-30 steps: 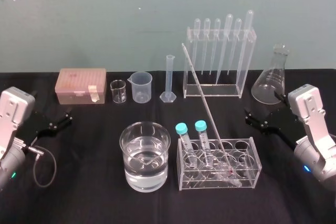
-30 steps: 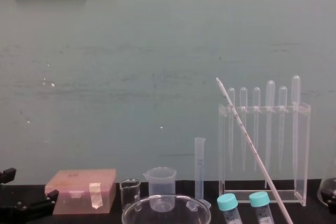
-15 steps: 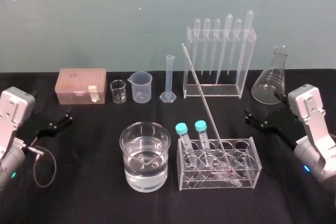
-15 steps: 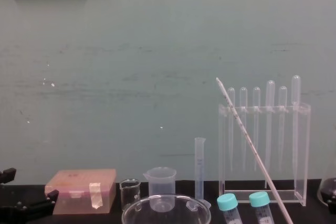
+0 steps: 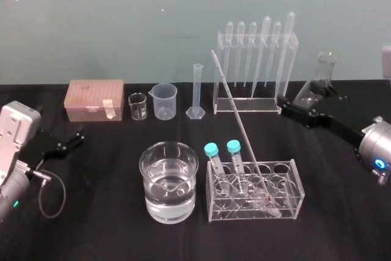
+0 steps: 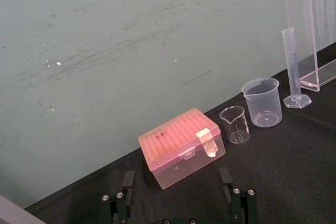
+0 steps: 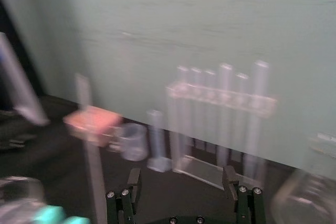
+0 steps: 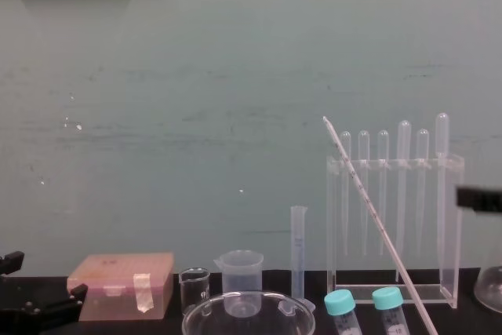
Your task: Hold the thermometer with one hand and immerse one end into the beaker, then reinsert it into the test tube rack.
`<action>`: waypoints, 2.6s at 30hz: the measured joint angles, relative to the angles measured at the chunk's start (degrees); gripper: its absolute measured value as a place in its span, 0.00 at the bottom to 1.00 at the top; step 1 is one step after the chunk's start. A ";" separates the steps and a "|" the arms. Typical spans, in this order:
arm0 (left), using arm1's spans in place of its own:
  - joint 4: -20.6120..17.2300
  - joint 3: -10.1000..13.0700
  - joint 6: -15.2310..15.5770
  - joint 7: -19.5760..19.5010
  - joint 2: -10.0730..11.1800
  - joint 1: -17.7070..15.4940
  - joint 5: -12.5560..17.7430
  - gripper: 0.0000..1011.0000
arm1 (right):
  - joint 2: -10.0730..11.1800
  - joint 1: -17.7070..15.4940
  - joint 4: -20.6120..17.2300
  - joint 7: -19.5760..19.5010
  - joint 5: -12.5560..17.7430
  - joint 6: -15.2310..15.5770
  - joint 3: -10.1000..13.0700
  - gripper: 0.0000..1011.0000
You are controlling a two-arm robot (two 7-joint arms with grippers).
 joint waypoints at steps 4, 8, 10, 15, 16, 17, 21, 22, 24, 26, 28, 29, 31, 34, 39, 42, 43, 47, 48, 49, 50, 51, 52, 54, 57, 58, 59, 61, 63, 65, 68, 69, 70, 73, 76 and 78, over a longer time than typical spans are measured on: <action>0.00 0.00 0.00 0.00 0.00 0.00 0.00 1.00 | 0.48 1.08 -3.07 4.47 4.18 4.15 0.69 0.99; 0.00 0.00 0.00 0.00 0.00 0.00 0.00 1.00 | 1.33 3.33 -4.56 8.04 6.95 7.04 -0.50 0.99; 0.00 0.00 0.00 0.00 0.00 0.00 0.00 1.00 | 1.76 5.06 -4.74 9.61 7.42 8.29 -1.82 0.99; 0.00 0.00 0.00 0.00 0.00 0.00 0.00 1.00 | 1.74 9.63 -3.07 11.10 6.56 10.92 -5.77 0.99; 0.00 0.00 0.00 0.00 0.00 0.00 0.00 1.00 | 1.44 11.26 -2.16 11.26 5.85 11.67 -7.20 0.99; 0.00 0.00 0.00 0.00 0.00 0.00 0.00 1.00 | 1.25 12.09 -1.66 11.30 5.45 11.95 -7.90 0.99; 0.00 0.00 0.00 0.00 0.00 0.00 0.00 1.00 | 0.10 15.60 0.85 11.21 3.34 13.08 -11.24 0.99; 0.00 0.00 0.00 0.00 0.00 0.00 0.00 1.00 | -0.13 16.20 1.31 11.19 2.93 13.25 -11.85 0.99; 0.00 0.00 0.00 0.00 0.00 0.00 0.00 1.00 | -0.88 17.83 2.77 11.08 1.75 13.59 -13.53 0.99; 0.00 0.00 0.00 0.00 0.00 0.00 0.00 1.00 | -1.57 18.89 3.86 11.01 0.80 13.75 -14.68 0.99; 0.00 0.00 0.00 0.00 0.00 0.00 0.00 1.00 | -1.99 19.44 4.55 10.97 0.25 13.86 -15.32 0.99; 0.00 0.00 0.00 0.00 0.00 0.00 0.00 1.00 | -2.18 19.66 4.86 10.96 0.08 13.89 -15.59 0.99; 0.00 0.00 0.00 0.00 0.00 0.00 0.00 1.00 | -2.67 20.18 5.56 10.81 -0.56 13.92 -16.15 0.99; 0.00 0.00 0.00 0.00 0.00 0.00 0.00 1.00 | -3.28 20.54 6.08 10.46 -1.36 13.70 -16.46 0.99; 0.00 0.00 0.00 0.00 0.00 0.00 0.00 1.00 | -3.36 20.56 6.14 10.36 -1.49 13.57 -16.49 0.99; 0.00 0.00 0.00 0.00 0.00 0.00 0.00 1.00 | -3.31 20.54 6.10 10.38 -1.45 13.57 -16.46 0.99; 0.00 0.00 0.00 0.00 0.00 0.00 0.00 1.00 | -3.30 20.53 6.10 10.38 -1.44 13.57 -16.45 0.99; 0.00 0.00 0.00 0.00 0.00 0.00 0.00 1.00 | -3.26 20.51 6.06 10.39 -1.35 13.57 -16.42 0.92; 0.00 0.00 0.00 0.00 0.00 0.00 0.00 1.00 | -3.25 20.50 6.04 10.40 -1.31 13.57 -16.41 0.92; 0.00 0.00 0.00 0.00 0.00 0.00 0.00 1.00 | -3.24 20.49 6.03 10.41 -1.27 13.57 -16.41 0.87; 0.00 0.00 0.00 0.00 0.00 0.00 0.00 1.00 | -3.24 20.49 6.03 10.40 -1.26 13.57 -16.40 0.87; 0.00 0.00 0.00 0.00 0.00 0.00 0.00 1.00 | -3.24 20.49 6.03 10.40 -1.26 13.57 -16.40 0.83; 0.00 0.00 0.00 0.00 0.00 0.00 0.00 1.00 | -3.23 20.48 6.02 10.41 -1.24 13.57 -16.39 0.81; 0.00 0.00 0.00 0.00 0.00 0.00 0.00 1.00 | -3.22 20.47 6.01 10.42 -1.23 13.57 -16.38 0.75; 0.00 0.00 0.00 0.00 0.00 0.00 0.00 1.00 | -3.21 20.46 5.99 10.43 -1.21 13.58 -16.36 0.65; 0.00 0.00 0.00 0.00 0.00 0.00 0.00 1.00 | -3.20 20.45 5.99 10.44 -1.21 13.58 -16.35 0.63; 0.00 0.00 0.00 0.00 0.00 0.00 0.00 1.00 | -3.20 20.45 5.99 10.44 -1.21 13.58 -16.35 0.62; 0.00 0.00 0.00 0.00 0.00 0.00 0.00 1.00 | -3.19 20.44 5.97 10.45 -1.19 13.59 -16.34 0.53; 0.00 0.00 0.00 0.00 0.00 0.00 0.00 1.00 | -3.18 20.43 5.96 10.45 -1.19 13.60 -16.32 0.49; 0.00 0.00 0.00 0.00 0.00 0.00 0.00 1.00 | -3.17 20.43 5.95 10.46 -1.18 13.61 -16.32 0.41; 0.00 0.00 0.00 0.00 0.00 0.00 0.00 1.00 | -3.16 20.43 5.94 10.47 -1.17 13.63 -16.32 0.31; 0.00 0.00 0.00 0.00 0.00 0.00 0.00 1.00 | -3.15 20.43 5.94 10.48 -1.16 13.64 -16.32 0.27; 0.00 0.00 0.00 0.00 0.00 0.00 0.00 1.00 | -3.15 20.43 5.94 10.48 -1.15 13.65 -16.32 0.25; 0.00 0.00 0.00 0.00 0.00 0.00 0.00 1.00 | -3.15 20.42 5.94 10.50 -1.13 13.65 -16.32 0.16; 0.00 0.00 0.00 0.00 0.00 0.00 0.00 1.00 | -3.15 20.43 5.94 10.50 -1.13 13.65 -16.32 0.08; 0.00 0.00 0.00 0.00 0.00 0.00 0.00 1.00 | -3.15 20.43 5.94 10.50 -1.13 13.65 -16.32 0.06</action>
